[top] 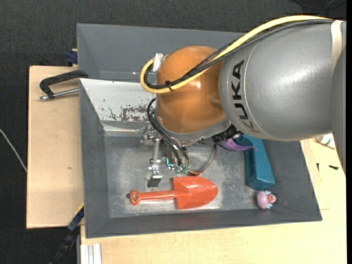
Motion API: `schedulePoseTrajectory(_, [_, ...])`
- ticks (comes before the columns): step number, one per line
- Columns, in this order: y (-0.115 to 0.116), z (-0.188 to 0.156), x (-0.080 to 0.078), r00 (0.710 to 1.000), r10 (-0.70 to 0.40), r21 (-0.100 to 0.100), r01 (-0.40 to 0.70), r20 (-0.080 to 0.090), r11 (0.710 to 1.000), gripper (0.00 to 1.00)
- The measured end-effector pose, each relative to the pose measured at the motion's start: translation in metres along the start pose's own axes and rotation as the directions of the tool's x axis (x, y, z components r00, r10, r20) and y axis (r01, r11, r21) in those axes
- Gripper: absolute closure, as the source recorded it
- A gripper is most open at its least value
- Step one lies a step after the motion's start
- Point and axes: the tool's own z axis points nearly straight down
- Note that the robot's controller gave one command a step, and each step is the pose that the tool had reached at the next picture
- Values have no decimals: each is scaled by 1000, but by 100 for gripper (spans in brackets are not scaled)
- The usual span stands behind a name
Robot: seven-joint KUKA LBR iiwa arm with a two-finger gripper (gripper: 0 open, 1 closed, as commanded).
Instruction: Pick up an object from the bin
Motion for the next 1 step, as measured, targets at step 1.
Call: schedulePoseTrajectory(1, [-1,-5,-2,1000,3,-2,-3,9,1000,0])
